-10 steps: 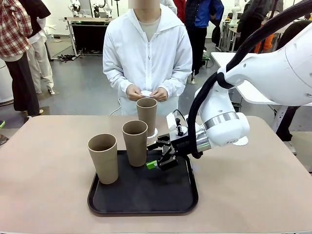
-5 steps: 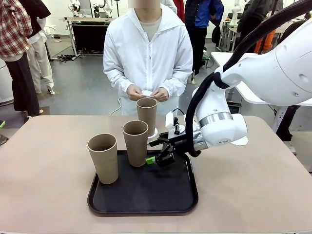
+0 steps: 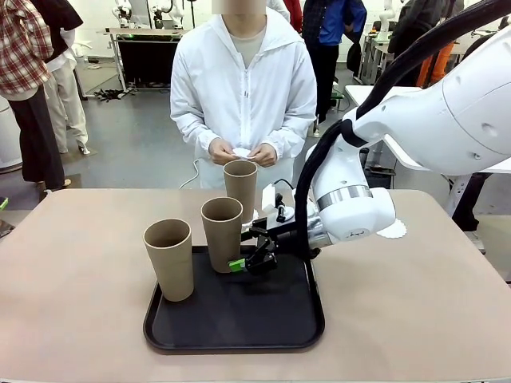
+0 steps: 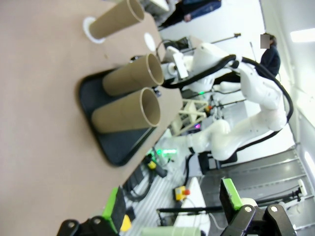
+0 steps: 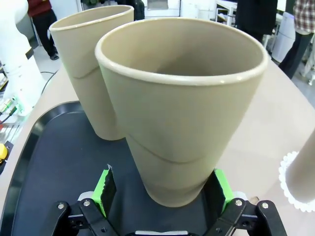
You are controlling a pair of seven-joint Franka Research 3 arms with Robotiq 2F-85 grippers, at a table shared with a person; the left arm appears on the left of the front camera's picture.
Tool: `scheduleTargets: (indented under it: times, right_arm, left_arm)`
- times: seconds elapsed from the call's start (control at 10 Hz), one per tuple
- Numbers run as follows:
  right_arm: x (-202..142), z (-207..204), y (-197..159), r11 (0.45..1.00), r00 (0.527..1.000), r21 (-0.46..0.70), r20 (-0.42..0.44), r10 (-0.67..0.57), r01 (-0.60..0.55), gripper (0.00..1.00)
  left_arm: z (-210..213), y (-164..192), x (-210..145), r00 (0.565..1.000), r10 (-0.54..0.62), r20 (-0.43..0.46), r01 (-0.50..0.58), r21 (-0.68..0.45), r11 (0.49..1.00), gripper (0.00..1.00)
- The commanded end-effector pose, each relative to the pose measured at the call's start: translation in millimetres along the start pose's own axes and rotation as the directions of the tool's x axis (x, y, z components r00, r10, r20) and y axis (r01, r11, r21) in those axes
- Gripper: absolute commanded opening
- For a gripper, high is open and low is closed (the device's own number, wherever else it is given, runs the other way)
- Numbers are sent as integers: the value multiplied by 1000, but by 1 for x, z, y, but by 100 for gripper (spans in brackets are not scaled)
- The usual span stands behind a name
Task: Place coasters on the table and set cups on them.
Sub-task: Take one Reusable plastic cup from the Flat Tray and place it on a coaster set by the human.
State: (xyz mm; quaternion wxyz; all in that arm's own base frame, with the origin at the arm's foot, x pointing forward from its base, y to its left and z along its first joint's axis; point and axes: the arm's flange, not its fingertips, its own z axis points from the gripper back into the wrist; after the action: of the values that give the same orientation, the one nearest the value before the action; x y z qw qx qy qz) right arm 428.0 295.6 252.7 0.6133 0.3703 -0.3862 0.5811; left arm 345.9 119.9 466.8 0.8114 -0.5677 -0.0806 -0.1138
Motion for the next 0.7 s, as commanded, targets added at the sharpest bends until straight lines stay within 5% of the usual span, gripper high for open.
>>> scheduleTargets:
  times: [0.0,0.6]
  right_arm:
    - [1,-16,1,999,1000,-35,25,16,-15,100]
    - [-4,-43,-9,999,998,-46,61,-20,23,100]
  left_arm:
    - [1,-2,0,1000,-6,6,6,-6,1000,100]
    - [1,-2,0,1000,-6,6,6,-6,1000,100]
